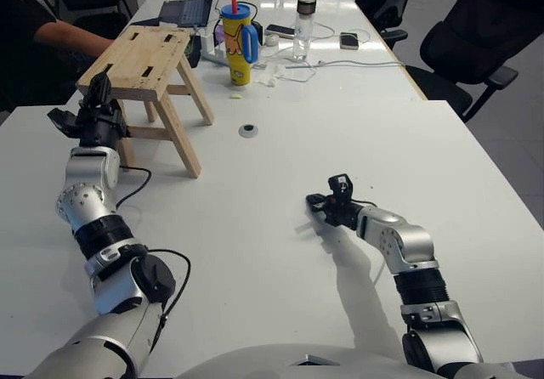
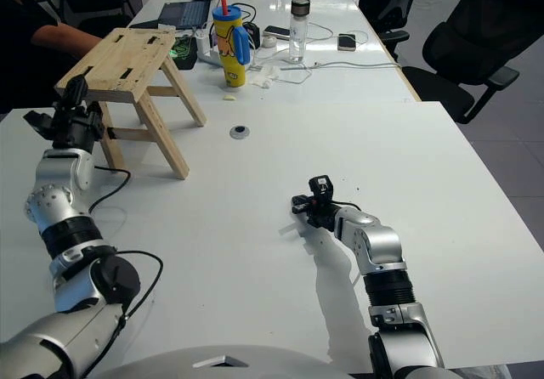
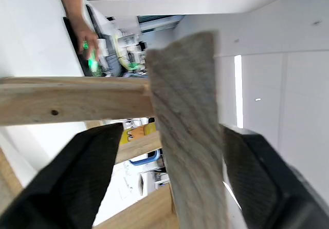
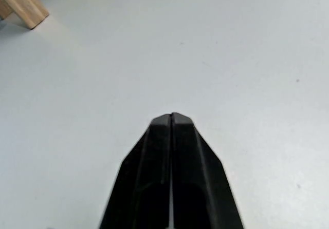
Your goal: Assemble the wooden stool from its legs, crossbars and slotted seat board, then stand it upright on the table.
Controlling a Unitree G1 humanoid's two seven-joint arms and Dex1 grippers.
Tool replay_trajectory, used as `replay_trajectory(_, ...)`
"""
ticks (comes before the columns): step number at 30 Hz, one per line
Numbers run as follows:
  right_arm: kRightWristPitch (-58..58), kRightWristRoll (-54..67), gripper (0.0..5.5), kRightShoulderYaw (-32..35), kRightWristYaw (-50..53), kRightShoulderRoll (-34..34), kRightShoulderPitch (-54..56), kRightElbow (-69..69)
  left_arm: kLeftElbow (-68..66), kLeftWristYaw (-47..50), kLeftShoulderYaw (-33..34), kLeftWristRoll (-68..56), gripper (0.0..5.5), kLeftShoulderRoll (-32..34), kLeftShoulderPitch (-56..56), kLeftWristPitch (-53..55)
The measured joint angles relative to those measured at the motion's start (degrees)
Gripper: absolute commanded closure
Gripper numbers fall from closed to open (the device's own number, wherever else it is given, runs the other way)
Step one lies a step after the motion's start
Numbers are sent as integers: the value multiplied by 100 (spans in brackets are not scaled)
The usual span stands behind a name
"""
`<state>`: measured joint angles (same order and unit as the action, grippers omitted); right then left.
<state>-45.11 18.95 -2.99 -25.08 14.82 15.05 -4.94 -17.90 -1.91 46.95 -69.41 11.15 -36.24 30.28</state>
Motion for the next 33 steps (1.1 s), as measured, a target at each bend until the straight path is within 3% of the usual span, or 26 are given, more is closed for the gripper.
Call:
replay_trajectory(4,-3,8,550,2,3,1,-39,42,728,-339,-290,-119,185,-158,493,126)
replay_trajectory(7,-8,13,550,-26,-6,-6,-35,46,1645,-783,-936,322,185,-205,1373,187)
replay_trajectory(12,-26,15,550,-23,-47,58,-39,42,2801,-2103,-2704,1764,254,101,3234,189)
replay_trajectory(15,-27,14,550,-24,-76,106,-38,34,2756,-2537,-3463,2756,274,328,3219,-340)
replay_trajectory(18,-27,6,550,-72,-99,112,31,-40,1781,-2688,-4150,3884,274,301,2345,-1164)
replay_trajectory(24,43,-2,550,-206,-234,111,249,-170,-775,-2321,-4590,5275,274,527,991,-1952)
replay_trajectory(29,144,2,550,-238,-274,94,259,-196,-3041,-780,-5261,6942,274,1906,430,-2414)
replay_trajectory(33,136,-8,550,-296,-274,114,205,-120,-4507,550,-5544,8008,274,3695,116,-2486)
